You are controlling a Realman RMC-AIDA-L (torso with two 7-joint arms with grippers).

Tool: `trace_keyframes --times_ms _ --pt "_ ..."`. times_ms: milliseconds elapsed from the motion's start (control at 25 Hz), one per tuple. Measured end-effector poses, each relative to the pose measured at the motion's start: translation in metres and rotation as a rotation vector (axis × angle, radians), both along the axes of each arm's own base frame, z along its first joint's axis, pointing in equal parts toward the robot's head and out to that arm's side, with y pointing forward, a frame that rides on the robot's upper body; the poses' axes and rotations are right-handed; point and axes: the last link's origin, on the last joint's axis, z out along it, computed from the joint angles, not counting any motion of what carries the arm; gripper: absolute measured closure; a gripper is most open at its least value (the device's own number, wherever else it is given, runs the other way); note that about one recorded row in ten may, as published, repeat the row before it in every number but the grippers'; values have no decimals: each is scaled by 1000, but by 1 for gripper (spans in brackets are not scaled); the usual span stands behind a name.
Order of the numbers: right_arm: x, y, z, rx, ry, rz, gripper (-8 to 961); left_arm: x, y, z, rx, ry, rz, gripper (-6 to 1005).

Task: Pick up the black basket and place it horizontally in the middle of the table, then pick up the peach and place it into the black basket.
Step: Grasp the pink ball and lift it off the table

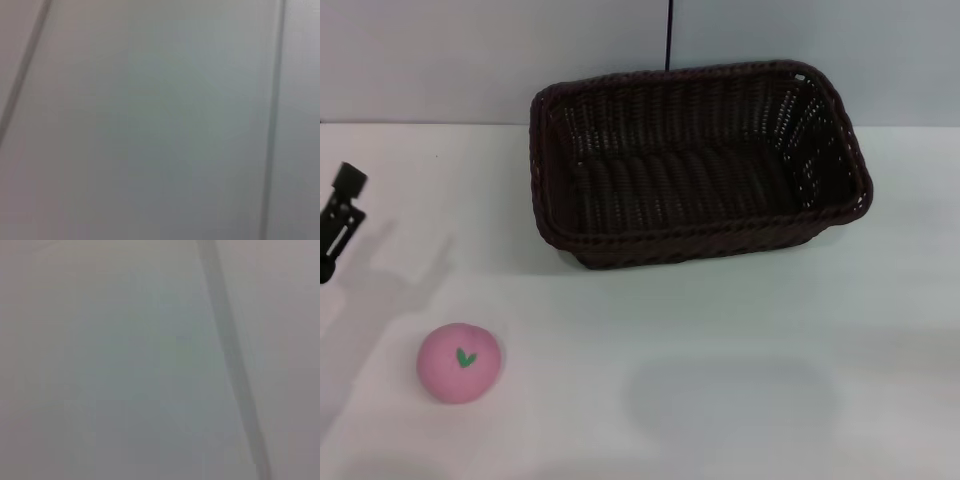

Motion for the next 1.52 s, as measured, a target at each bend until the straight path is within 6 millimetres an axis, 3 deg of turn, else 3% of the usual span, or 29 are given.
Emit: trace_keyframes --times_ms 200,240,400,560,920,1520 --pt "36 -36 -5 71 125 -142 532 -5 -3 13 -174 64 -82 157" --pt "41 -41 -4 86 143 -166 532 -4 -5 15 -282 112 -133 157" --pt "53 -46 -1 125 189 -228 532 -7 -7 12 -527 210 -192 157" --pt "63 -45 0 157 247 -284 532 -13 -14 8 -657 258 -192 158" --pt "63 -34 -2 152 269 -294 532 -27 -25 -4 -714 300 -110 158" --pt "66 -28 -10 129 284 -330 533 -26 -11 -24 -707 354 -81 163"
